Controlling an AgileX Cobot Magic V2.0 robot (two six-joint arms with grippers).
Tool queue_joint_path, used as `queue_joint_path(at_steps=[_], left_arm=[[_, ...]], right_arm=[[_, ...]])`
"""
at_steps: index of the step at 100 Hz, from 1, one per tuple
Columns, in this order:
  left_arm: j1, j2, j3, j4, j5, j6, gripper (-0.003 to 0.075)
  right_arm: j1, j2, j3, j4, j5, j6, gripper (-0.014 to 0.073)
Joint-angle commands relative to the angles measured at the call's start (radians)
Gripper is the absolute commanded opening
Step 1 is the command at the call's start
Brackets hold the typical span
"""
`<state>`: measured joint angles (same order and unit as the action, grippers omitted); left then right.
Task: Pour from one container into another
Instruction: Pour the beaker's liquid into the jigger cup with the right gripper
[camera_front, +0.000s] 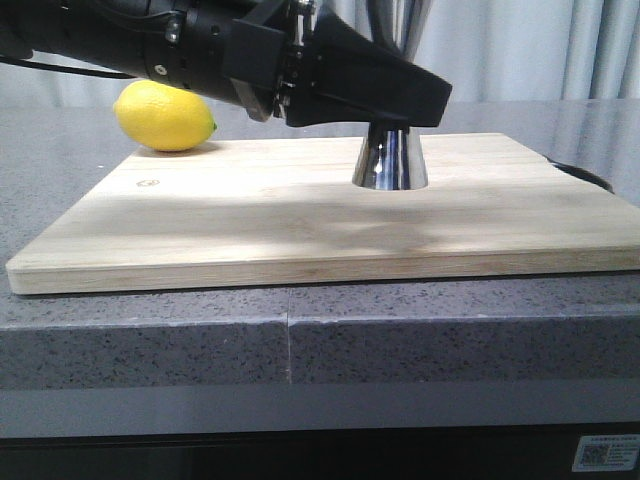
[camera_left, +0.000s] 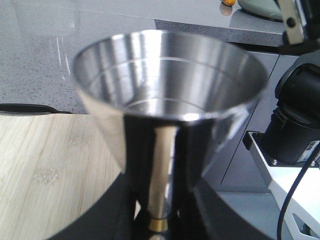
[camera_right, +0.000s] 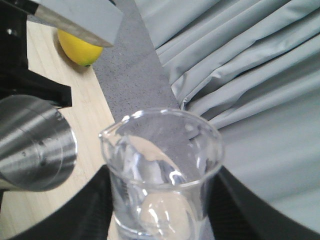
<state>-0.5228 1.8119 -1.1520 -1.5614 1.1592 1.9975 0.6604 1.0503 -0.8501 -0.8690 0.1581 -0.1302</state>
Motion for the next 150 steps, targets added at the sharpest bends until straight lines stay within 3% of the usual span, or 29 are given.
queue_joint_path(at_steps=[1,150], left_arm=[[-0.008,-0.056,-0.031,-0.07,0.101,-0.006,0.0033],[-0.008,-0.056,-0.031,-0.068,0.097,-0.006,0.0033]], right_arm=[[-0.001,-0.024,-0.037,-0.034,-0.056,-0.006,0.0205],[0.0,-0.024,-0.037,-0.127,-0.079,-0.006,0.0205]])
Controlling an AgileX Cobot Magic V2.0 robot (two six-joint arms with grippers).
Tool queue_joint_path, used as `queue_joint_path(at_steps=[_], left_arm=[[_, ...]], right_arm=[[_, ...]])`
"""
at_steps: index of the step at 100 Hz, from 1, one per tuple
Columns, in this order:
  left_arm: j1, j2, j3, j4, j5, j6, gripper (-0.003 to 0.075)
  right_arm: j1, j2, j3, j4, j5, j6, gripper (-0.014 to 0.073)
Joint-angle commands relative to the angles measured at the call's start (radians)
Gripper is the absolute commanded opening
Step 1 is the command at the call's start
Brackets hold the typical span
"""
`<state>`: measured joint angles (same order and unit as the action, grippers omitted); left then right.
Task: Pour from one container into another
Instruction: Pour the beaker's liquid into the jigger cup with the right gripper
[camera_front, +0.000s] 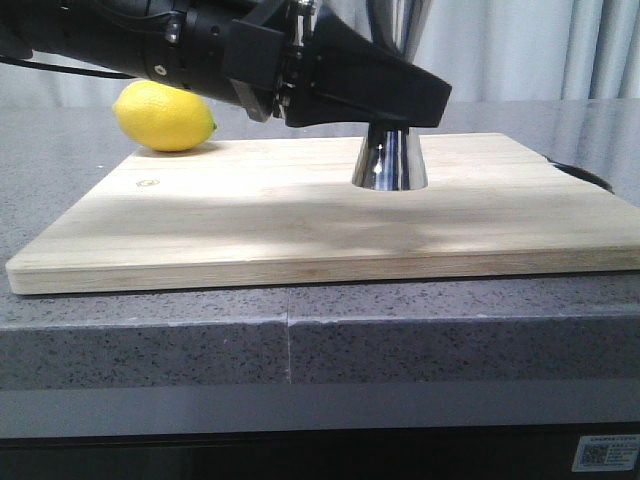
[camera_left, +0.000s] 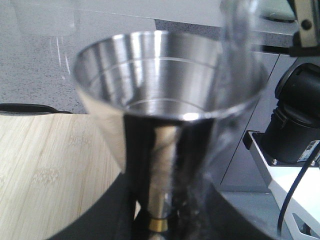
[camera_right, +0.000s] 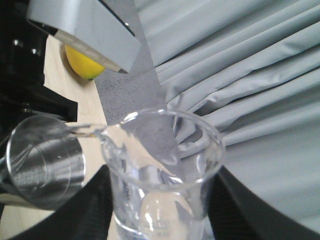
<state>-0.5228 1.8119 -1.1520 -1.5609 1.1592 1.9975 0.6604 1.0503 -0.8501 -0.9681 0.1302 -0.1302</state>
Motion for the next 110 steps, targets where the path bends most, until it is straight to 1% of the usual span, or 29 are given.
queue_joint_path(at_steps=[1,60,110], left_arm=[[-0.008,-0.056,-0.031,-0.068,0.097,-0.006,0.0033],[-0.008,-0.056,-0.031,-0.068,0.099,-0.006,0.0033],[-0.008,-0.056,-0.031,-0.068,0.099,-0.006,0.0033]], right_arm=[[0.0,-0.024,-0.037,-0.028,-0.051,-0.006,0.0205],[0.0,-0.024,-0.037,-0.054,-0.047,-0.006,0.0205],[0.0,-0.024,-0.037,-0.103,-0.043,-0.006,0.0205]])
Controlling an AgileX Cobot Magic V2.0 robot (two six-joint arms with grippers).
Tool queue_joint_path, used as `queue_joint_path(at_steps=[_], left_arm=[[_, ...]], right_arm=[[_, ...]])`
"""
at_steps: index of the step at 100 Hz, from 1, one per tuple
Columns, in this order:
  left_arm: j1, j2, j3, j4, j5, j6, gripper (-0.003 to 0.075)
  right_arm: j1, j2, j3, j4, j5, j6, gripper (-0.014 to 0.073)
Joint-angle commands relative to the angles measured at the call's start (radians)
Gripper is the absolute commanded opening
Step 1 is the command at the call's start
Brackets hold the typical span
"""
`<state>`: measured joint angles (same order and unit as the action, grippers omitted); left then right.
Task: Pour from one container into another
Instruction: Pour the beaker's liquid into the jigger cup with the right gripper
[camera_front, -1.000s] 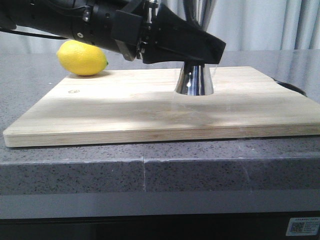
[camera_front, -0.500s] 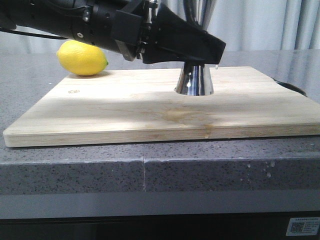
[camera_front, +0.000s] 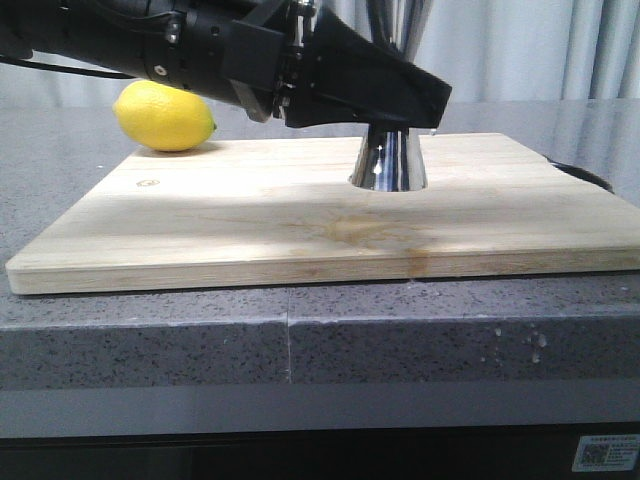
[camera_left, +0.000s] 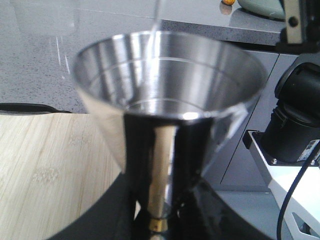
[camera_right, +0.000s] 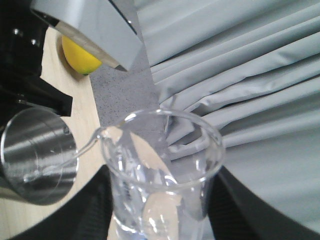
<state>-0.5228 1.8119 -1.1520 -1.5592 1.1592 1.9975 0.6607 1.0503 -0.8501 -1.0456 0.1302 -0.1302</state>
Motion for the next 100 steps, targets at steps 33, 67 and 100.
queue_joint_path(at_steps=[33,67,100], left_arm=[[-0.008,-0.056,-0.031,-0.07,0.099,-0.006,0.0033],[-0.008,-0.056,-0.031,-0.07,0.099,-0.006,0.0033],[-0.008,-0.056,-0.031,-0.07,0.099,-0.006,0.0033]], right_arm=[[0.0,-0.024,-0.037,-0.054,-0.04,-0.006,0.0205],[0.0,-0.024,-0.037,-0.098,-0.04,-0.006,0.0205],[0.0,-0.024,-0.037,-0.155,-0.04,-0.006,0.0205]])
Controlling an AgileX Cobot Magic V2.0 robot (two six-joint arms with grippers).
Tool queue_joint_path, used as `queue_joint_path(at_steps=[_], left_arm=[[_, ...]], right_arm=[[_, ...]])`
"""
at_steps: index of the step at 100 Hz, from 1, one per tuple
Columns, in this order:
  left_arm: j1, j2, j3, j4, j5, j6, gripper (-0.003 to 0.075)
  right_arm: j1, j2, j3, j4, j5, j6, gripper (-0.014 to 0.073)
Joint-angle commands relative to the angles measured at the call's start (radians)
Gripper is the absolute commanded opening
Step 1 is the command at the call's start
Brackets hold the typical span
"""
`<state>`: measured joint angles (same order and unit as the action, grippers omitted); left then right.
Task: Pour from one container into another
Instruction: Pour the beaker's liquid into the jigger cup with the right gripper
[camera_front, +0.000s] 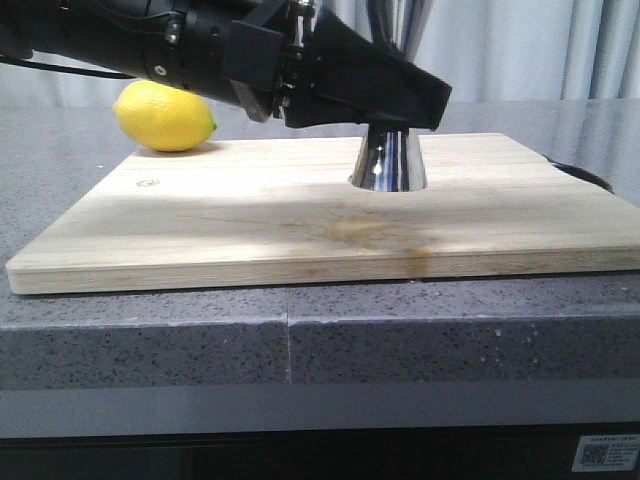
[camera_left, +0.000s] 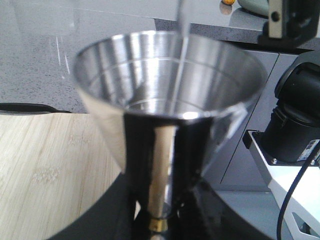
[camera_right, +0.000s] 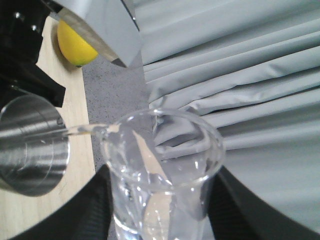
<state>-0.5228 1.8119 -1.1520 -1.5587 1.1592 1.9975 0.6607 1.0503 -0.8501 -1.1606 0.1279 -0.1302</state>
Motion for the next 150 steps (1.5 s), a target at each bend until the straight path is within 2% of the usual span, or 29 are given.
queue_joint_path(at_steps=[1,150], left_arm=[[-0.008,-0.056,-0.031,-0.071,0.099,-0.006,0.0033],[-0.008,-0.056,-0.033,-0.063,0.099,-0.006,0.0033]], right_arm=[[0.0,-0.024,-0.037,-0.043,-0.038,-0.006,0.0205],[0.0,-0.024,-0.037,-0.258,-0.018,-0.006,0.0204]])
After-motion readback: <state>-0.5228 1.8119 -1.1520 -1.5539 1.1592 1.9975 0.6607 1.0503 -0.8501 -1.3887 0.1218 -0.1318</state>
